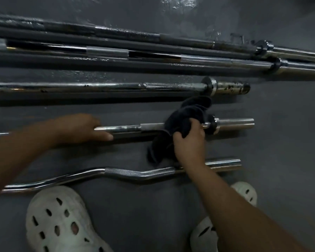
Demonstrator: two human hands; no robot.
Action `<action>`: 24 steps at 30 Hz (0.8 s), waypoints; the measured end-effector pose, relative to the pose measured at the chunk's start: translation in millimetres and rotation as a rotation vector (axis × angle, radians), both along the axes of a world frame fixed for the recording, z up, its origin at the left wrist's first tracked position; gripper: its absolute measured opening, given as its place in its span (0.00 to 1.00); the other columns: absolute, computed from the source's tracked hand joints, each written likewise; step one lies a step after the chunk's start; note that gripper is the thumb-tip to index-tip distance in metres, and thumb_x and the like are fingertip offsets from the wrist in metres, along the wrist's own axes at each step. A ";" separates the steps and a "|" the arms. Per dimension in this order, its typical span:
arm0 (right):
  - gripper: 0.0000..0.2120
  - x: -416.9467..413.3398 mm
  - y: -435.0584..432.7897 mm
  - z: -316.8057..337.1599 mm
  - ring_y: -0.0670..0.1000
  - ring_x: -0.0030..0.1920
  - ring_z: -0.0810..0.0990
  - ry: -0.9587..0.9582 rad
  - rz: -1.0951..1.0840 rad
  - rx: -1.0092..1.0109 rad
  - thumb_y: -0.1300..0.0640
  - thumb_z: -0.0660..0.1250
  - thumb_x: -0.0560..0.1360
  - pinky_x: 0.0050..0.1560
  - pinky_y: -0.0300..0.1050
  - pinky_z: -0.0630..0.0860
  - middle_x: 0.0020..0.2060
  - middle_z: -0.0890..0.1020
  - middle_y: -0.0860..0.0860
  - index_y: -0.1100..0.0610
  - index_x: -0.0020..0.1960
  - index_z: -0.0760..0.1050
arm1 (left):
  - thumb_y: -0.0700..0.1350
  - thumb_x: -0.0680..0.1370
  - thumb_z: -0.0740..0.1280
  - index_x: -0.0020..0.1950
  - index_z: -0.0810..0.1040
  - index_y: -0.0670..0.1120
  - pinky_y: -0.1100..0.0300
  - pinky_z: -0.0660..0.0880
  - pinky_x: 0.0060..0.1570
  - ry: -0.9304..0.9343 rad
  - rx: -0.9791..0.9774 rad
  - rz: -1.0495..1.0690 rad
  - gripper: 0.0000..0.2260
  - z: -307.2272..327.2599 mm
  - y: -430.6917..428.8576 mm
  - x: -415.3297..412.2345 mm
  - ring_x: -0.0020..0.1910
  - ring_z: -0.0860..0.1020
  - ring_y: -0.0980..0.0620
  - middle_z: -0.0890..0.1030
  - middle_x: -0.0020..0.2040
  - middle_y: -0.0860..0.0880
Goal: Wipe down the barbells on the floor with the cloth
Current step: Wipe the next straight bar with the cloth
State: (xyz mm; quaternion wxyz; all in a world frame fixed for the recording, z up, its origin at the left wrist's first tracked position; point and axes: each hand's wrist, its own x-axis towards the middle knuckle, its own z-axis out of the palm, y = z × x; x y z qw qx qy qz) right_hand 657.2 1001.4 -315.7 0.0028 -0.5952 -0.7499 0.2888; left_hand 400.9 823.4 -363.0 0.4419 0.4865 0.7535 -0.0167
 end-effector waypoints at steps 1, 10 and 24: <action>0.25 5.9 13.7 7.8 0.60 0.58 0.76 0.001 0.103 -0.011 0.55 0.68 0.72 0.61 0.51 0.73 0.62 0.74 0.58 0.50 0.69 0.70 | 0.87 0.52 0.48 0.42 0.78 0.50 0.59 0.73 0.40 -0.081 -0.014 0.023 0.46 -0.4 6.8 -6.2 0.38 0.79 0.53 0.80 0.38 0.53; 0.24 -6.7 -23.4 -11.2 0.65 0.59 0.78 -0.151 -0.175 -0.202 0.54 0.66 0.76 0.57 0.54 0.75 0.60 0.79 0.64 0.63 0.66 0.64 | 0.76 0.71 0.46 0.42 0.69 0.53 0.57 0.73 0.34 0.477 0.420 -0.009 0.29 -4.6 -23.2 11.7 0.38 0.81 0.46 0.82 0.39 0.50; 0.19 -46.9 0.9 -24.6 0.58 0.54 0.76 0.416 -0.708 0.006 0.48 0.63 0.81 0.59 0.49 0.73 0.60 0.75 0.59 0.55 0.69 0.71 | 0.72 0.75 0.38 0.44 0.68 0.52 0.58 0.64 0.29 0.459 0.573 -0.052 0.30 -16.0 -10.6 -6.6 0.38 0.81 0.45 0.81 0.41 0.51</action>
